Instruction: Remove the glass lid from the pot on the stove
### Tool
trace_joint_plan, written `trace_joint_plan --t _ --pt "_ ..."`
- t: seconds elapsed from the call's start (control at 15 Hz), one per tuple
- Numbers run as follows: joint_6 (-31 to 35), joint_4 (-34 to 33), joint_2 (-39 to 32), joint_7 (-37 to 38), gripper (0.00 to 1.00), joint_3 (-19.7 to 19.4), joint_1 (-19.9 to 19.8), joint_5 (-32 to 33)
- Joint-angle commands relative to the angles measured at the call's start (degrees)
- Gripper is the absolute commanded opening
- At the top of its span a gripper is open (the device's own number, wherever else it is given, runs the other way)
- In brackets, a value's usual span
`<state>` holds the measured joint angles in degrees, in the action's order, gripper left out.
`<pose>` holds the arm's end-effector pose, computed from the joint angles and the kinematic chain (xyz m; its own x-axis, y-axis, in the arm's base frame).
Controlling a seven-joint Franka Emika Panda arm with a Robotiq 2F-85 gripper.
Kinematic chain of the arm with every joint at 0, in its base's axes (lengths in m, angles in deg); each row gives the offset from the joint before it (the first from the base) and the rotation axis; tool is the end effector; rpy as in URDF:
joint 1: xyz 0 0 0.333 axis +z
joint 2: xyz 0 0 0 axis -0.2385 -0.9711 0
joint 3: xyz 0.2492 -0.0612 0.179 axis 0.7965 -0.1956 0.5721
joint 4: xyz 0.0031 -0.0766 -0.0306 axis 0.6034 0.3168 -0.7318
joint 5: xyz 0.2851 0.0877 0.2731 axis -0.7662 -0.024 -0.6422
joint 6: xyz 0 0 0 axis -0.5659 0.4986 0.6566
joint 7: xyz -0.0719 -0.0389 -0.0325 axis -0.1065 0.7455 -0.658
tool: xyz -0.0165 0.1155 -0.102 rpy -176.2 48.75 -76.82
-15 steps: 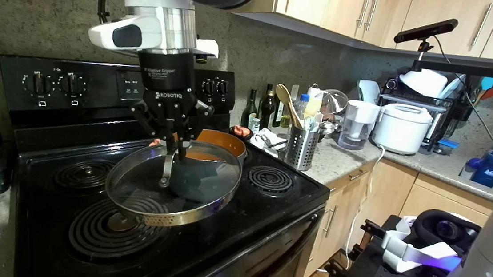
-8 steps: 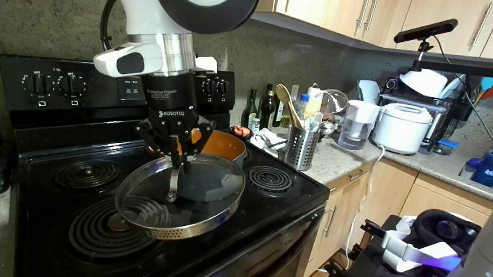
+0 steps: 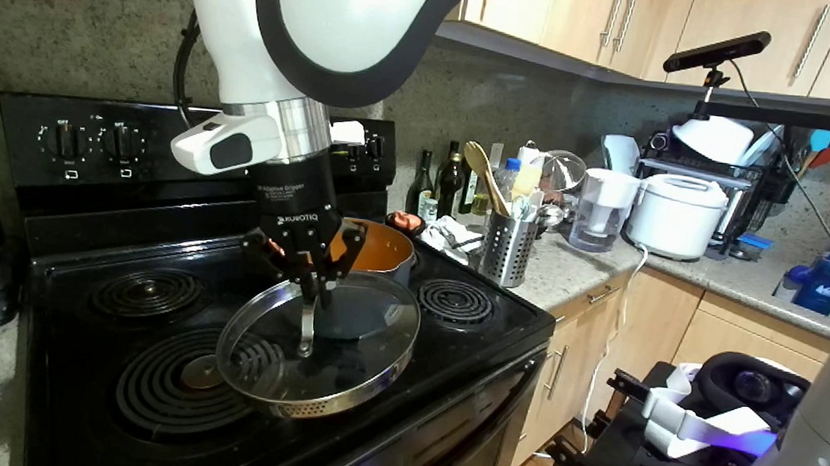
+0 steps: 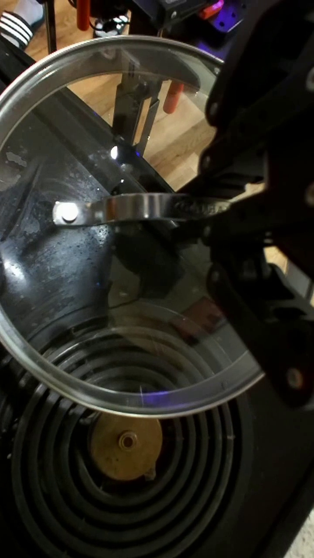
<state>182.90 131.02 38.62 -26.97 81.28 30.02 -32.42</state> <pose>0.4795 0.3019 0.2312 -0.7098 0.6956 -0.1110 0.7016 0.6838 -0.2004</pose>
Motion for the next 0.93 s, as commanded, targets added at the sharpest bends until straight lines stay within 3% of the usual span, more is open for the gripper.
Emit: trace_joint_plan --t 0.0,0.4,0.47,0.87 --pt "-0.2 -0.2 -0.1 0.0 0.15 0.1 0.0 0.0" --pt "-0.1 -0.2 -0.1 0.0 0.15 0.1 0.0 0.0" --pt "0.3 -0.3 -0.3 0.2 0.04 0.0 0.0 0.2" --pt "2.5 -0.7 -2.2 0.8 0.04 0.5 0.9 0.9"
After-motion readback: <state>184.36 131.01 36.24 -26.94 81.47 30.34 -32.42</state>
